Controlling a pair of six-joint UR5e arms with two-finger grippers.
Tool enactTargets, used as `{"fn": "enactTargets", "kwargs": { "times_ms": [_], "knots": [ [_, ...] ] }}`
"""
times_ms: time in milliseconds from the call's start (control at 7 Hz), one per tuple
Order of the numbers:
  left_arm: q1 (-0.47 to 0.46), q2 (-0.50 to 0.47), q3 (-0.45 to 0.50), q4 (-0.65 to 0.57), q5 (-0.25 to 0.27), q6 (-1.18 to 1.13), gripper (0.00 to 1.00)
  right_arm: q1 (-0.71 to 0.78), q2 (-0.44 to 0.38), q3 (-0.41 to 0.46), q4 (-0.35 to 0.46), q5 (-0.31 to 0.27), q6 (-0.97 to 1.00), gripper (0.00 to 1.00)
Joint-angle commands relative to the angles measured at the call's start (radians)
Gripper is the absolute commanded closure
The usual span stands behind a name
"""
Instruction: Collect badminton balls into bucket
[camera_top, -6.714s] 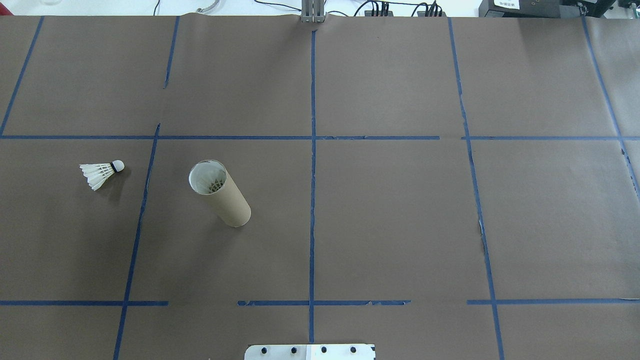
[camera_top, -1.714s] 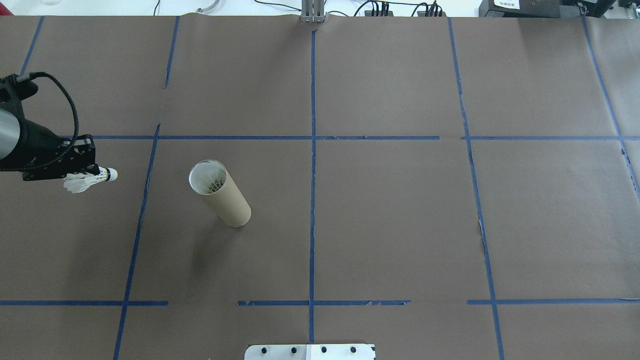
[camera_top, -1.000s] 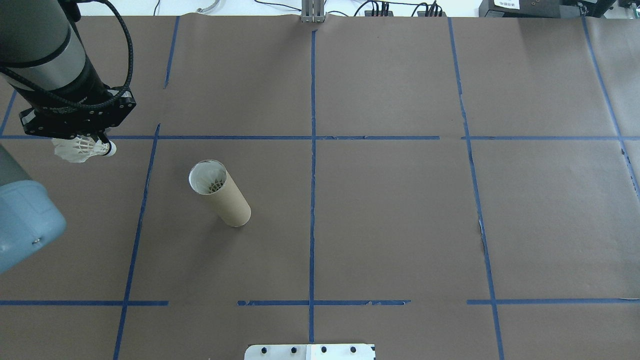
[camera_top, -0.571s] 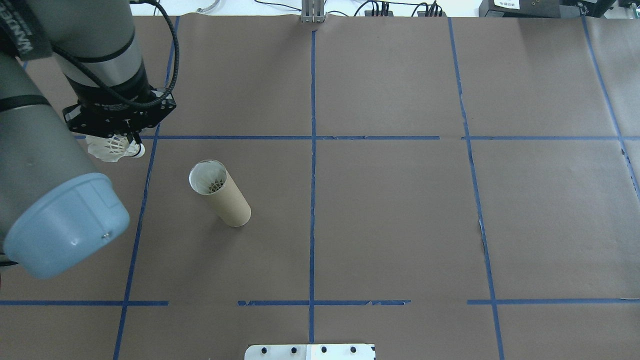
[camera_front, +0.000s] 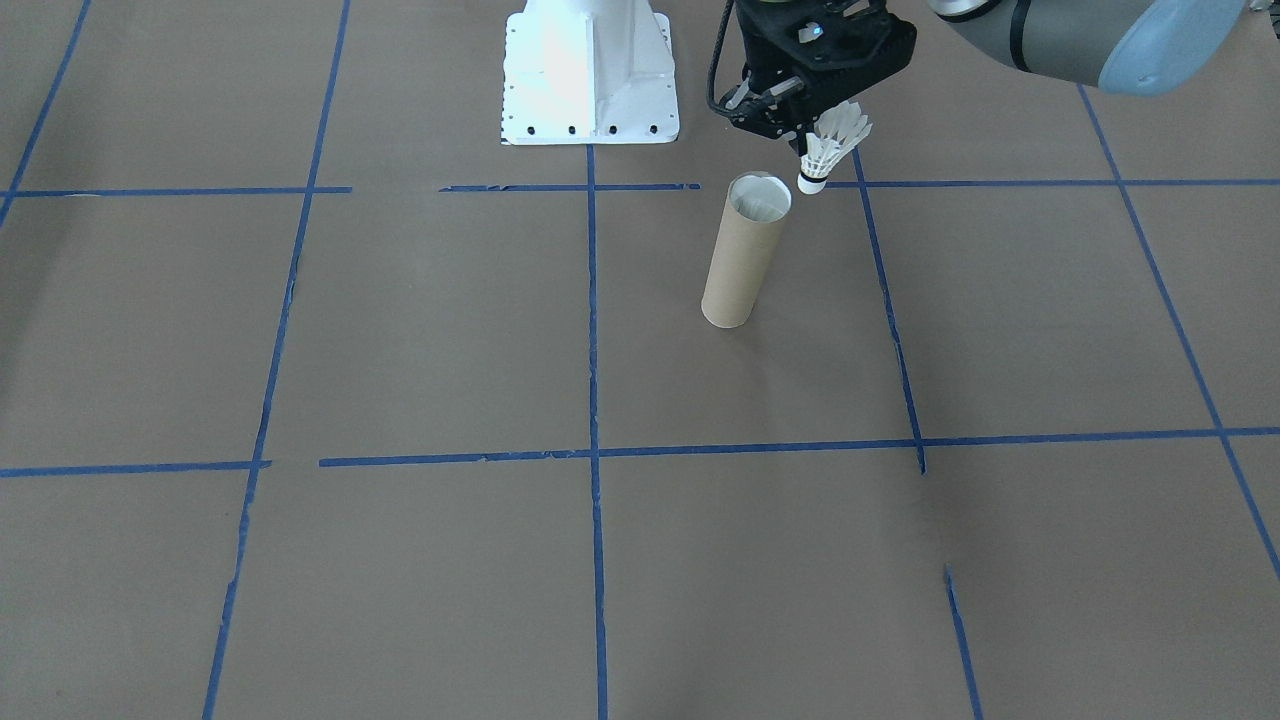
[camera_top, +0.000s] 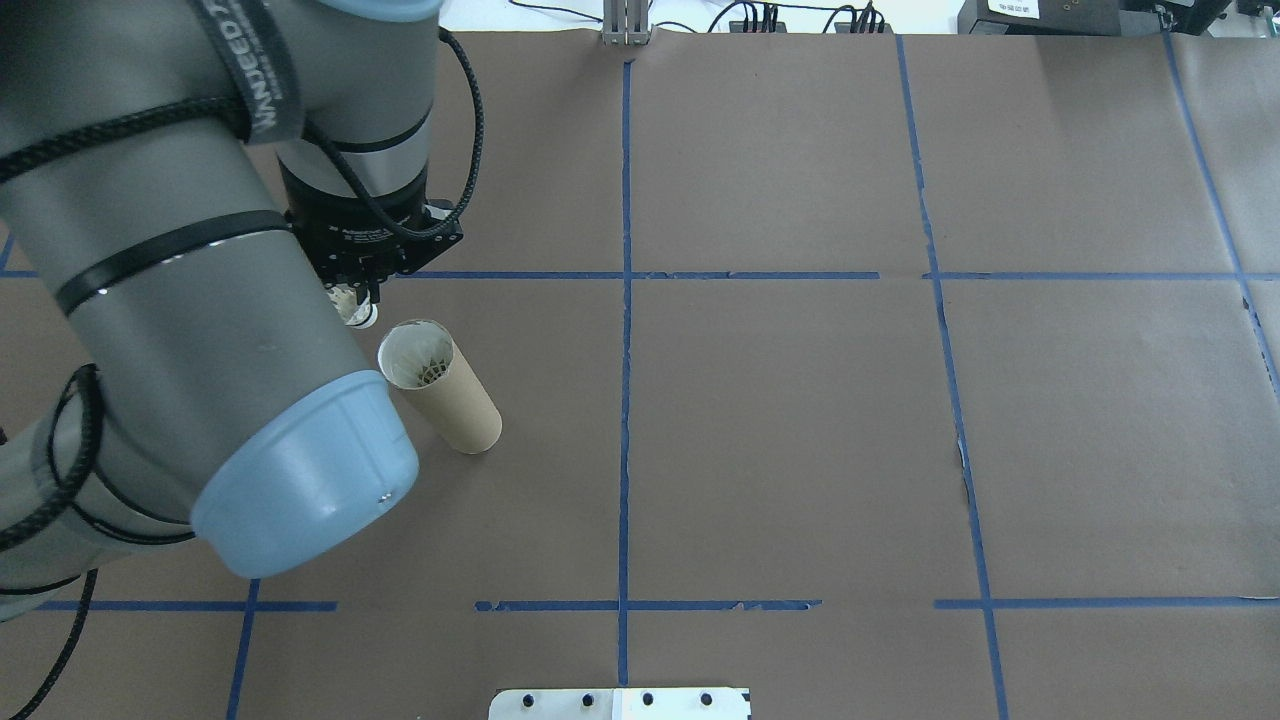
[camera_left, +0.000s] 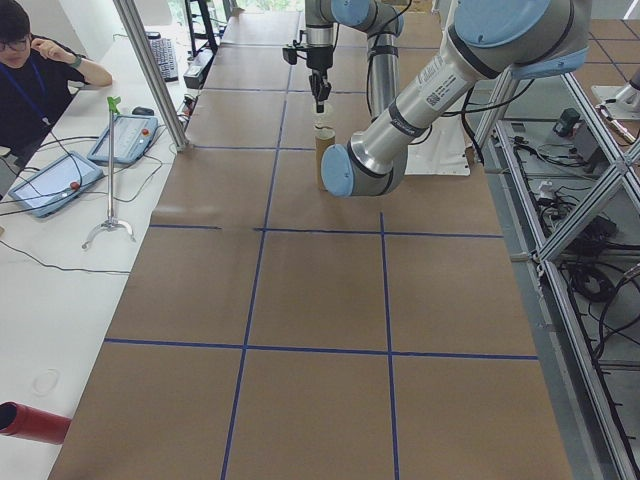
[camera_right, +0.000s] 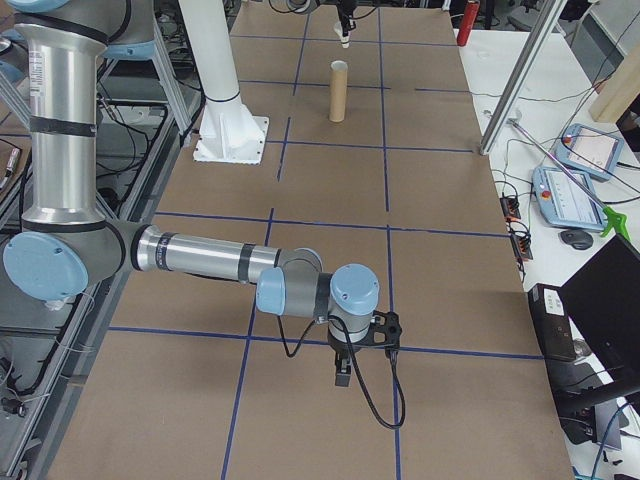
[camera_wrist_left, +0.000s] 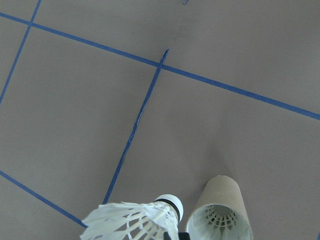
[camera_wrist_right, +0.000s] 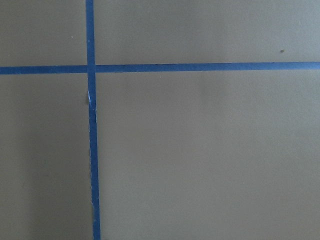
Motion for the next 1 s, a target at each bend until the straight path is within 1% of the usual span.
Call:
{"fn": "enactTargets", "kwargs": {
  "times_ms": [0,143,857],
  "knots": [
    [0.035,-0.034,0.056,0.0,0.023,-0.031,1.0,0.0,-0.001,0.0,0.0,0.0,0.0,0.0],
    [0.045,-0.037,0.079,0.0,0.024,-0.031,1.0,0.0,-0.001,0.0,0.0,0.001,0.0,0.0],
    [0.051,-0.038,0.105,-0.006,0.024,-0.031,1.0,0.0,0.0,0.0,0.0,0.0,0.0,0.0]
  ]
}}
